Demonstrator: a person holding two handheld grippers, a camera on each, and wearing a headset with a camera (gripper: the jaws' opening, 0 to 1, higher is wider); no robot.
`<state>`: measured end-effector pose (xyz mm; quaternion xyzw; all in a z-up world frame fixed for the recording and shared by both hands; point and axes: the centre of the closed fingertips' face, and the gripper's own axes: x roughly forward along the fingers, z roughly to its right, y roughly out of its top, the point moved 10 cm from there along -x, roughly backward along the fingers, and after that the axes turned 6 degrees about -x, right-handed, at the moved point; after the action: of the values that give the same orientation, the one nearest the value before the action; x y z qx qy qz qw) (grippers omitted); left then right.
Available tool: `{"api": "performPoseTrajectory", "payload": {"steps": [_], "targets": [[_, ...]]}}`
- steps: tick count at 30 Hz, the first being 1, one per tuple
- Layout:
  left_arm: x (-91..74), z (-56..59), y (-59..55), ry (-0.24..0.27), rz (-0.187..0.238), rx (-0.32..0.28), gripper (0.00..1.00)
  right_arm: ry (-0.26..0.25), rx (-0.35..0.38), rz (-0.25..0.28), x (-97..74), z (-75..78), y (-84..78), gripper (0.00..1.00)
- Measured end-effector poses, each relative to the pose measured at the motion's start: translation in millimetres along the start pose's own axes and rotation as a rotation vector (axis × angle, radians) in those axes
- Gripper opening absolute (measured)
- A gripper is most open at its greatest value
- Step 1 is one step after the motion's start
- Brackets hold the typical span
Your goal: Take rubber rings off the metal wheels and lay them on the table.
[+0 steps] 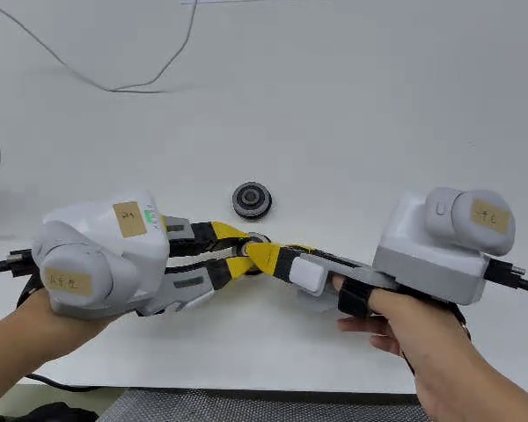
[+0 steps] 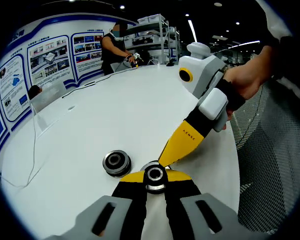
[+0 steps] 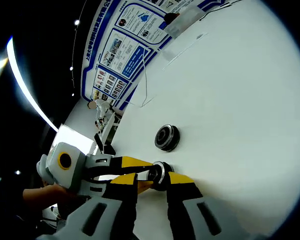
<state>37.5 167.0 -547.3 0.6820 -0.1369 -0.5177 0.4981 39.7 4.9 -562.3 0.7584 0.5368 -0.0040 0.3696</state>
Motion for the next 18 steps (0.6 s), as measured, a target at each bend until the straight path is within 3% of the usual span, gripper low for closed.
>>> {"api": "performPoseTrajectory", "payload": {"steps": [3, 18], "targets": [[-0.1, 0.0, -0.2, 0.000, 0.001, -0.001, 0.13, -0.026, -0.045, -0.023, 1.6, 1.2, -0.7, 0.19], [-0.6, 0.8, -0.1, 0.000, 0.003, -0.001, 0.13, -0.056, -0.052, -0.032, 0.0, 4.5, 1.4, 0.06]]}}
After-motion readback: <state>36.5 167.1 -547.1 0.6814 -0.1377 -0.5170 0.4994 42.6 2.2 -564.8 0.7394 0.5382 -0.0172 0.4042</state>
